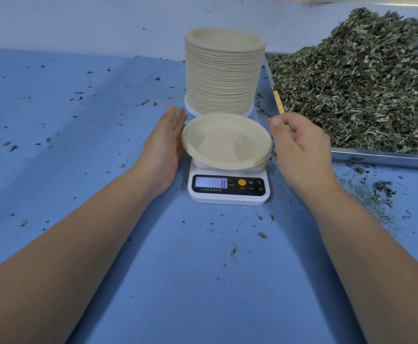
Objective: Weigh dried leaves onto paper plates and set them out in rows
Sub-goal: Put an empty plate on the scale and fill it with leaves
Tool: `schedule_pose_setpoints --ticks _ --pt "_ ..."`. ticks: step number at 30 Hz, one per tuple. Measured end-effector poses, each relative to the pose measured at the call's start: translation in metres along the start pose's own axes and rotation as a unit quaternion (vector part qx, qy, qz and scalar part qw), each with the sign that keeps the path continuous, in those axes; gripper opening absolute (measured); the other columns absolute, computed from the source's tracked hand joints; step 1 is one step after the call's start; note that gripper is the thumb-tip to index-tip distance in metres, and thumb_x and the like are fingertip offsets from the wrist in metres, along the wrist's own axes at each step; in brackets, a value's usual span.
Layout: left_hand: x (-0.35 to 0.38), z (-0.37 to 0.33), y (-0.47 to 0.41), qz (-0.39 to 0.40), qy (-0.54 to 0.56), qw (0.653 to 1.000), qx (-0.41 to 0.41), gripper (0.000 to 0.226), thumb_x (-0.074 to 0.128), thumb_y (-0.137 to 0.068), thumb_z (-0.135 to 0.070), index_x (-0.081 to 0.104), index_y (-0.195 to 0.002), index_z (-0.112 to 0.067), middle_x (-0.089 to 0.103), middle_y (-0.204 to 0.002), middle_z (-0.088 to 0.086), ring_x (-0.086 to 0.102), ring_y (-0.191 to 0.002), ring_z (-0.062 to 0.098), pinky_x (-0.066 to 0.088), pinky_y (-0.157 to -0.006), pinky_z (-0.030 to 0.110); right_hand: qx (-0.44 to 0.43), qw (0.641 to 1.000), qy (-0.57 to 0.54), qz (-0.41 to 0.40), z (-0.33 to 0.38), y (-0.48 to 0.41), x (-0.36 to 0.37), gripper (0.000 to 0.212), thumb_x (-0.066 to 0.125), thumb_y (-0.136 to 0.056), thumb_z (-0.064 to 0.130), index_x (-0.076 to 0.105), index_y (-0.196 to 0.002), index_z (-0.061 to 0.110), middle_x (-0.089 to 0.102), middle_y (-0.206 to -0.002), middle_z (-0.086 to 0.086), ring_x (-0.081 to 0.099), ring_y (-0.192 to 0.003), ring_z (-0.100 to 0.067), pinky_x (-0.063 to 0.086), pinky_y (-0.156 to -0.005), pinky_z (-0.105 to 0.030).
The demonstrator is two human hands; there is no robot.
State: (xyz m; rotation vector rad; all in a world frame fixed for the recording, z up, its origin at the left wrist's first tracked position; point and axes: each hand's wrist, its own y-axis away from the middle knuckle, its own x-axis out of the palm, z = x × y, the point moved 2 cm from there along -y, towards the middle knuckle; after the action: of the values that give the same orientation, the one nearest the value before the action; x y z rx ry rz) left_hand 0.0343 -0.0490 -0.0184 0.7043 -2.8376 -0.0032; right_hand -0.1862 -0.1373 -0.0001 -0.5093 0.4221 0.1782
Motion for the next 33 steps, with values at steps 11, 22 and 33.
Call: schedule_pose_setpoints --ticks 11,22,33 --pt "0.011 0.000 0.006 0.033 -0.067 0.996 0.039 0.040 0.017 -0.115 -0.038 0.054 -0.099 -0.035 0.068 -0.072 -0.037 0.063 -0.075 -0.023 0.047 -0.062 0.001 -0.022 0.998 -0.004 -0.050 0.004 0.000 -0.006 0.018 0.052 -0.093 0.032 0.065 -0.102 0.025 0.049 -0.052 0.015 0.046 -0.054 -0.004 0.044 -0.067 -0.027" --pt "0.000 0.007 -0.005 0.002 -0.049 0.998 0.029 0.045 0.029 -0.112 -0.045 0.053 -0.144 -0.024 0.070 -0.076 -0.035 0.065 -0.078 -0.021 0.050 -0.074 0.010 -0.059 0.988 0.143 0.025 -0.004 -0.006 -0.014 0.067 0.055 -0.079 0.003 0.043 -0.144 0.015 0.051 -0.141 -0.005 0.042 -0.133 -0.022 0.035 -0.106 -0.034" --pt "-0.002 0.009 -0.009 -0.014 -0.021 0.999 0.023 0.044 0.035 -0.111 -0.048 0.045 -0.148 -0.027 0.066 -0.091 -0.032 0.064 -0.079 -0.020 0.046 -0.083 0.015 -0.034 0.922 0.385 -0.012 -0.024 -0.018 -0.009 0.036 0.043 -0.101 0.045 0.057 -0.101 0.011 0.061 -0.087 -0.006 0.060 -0.087 -0.036 0.041 -0.082 -0.045"
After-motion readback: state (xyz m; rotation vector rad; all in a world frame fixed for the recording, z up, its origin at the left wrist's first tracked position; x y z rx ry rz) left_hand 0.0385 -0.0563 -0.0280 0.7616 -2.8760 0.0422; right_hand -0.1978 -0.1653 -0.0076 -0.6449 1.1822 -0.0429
